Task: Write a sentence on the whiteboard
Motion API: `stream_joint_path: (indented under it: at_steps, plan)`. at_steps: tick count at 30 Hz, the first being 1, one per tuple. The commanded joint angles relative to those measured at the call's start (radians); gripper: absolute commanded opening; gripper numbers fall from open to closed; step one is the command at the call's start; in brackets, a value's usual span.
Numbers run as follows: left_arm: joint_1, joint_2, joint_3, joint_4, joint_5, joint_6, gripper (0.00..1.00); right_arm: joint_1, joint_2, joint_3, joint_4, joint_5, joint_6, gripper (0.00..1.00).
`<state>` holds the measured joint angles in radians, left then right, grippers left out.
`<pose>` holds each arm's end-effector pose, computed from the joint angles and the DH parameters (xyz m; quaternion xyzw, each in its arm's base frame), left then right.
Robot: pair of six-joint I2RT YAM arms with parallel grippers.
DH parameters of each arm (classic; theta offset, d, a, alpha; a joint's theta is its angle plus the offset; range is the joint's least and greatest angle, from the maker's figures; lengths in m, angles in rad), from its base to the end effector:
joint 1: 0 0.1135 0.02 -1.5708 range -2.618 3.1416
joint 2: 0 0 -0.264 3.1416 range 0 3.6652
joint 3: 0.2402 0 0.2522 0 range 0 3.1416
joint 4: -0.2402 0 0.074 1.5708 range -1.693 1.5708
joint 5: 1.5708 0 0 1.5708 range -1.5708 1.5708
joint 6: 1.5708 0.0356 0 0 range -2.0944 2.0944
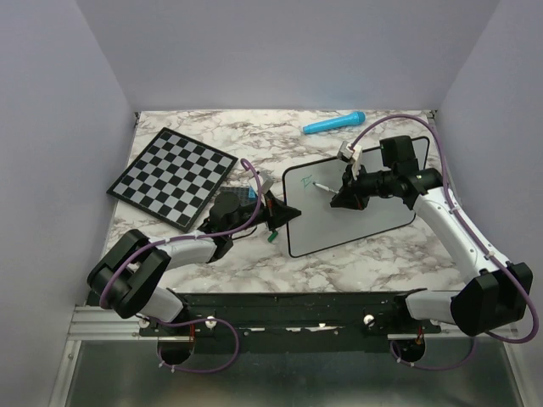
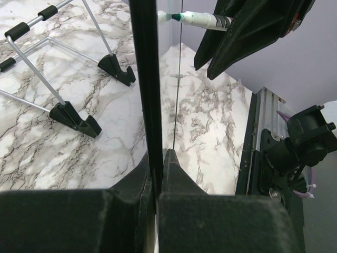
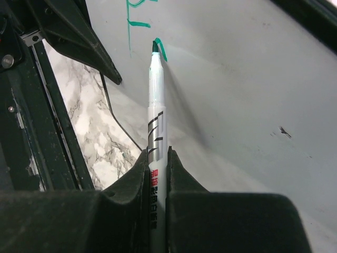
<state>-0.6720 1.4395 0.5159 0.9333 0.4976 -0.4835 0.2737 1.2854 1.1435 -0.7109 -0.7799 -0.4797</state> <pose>0.2135 -0.1915 0.2170 0.2384 0.6625 -0.5213 0.4822 0.2455 0.0949 0.3168 -0.4427 0.7561 0.3206 0.3598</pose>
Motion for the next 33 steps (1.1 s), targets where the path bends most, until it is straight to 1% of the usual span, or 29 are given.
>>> stream_joint_path:
  at_steps: [1, 11, 16, 30, 33]
  plan:
    - [-0.005, 0.024, 0.018, -0.051, -0.036, 0.105, 0.0, 0.001, 0.017, 0.019, -0.047, -0.012, -0.034, 0.01]
    - [-0.006, 0.027, 0.021, -0.053, -0.036, 0.105, 0.0, 0.002, 0.025, -0.004, -0.071, 0.024, -0.059, 0.01]
    - [-0.005, 0.029, 0.019, -0.053, -0.034, 0.105, 0.0, 0.001, 0.002, 0.002, -0.045, 0.102, -0.019, 0.0]
    - [-0.006, 0.032, 0.021, -0.056, -0.033, 0.108, 0.0, -0.022, -0.028, 0.021, -0.013, 0.116, 0.015, 0.0]
    - [-0.005, 0.032, 0.019, -0.056, -0.033, 0.109, 0.0, -0.021, -0.023, 0.028, -0.013, 0.099, 0.013, 0.01]
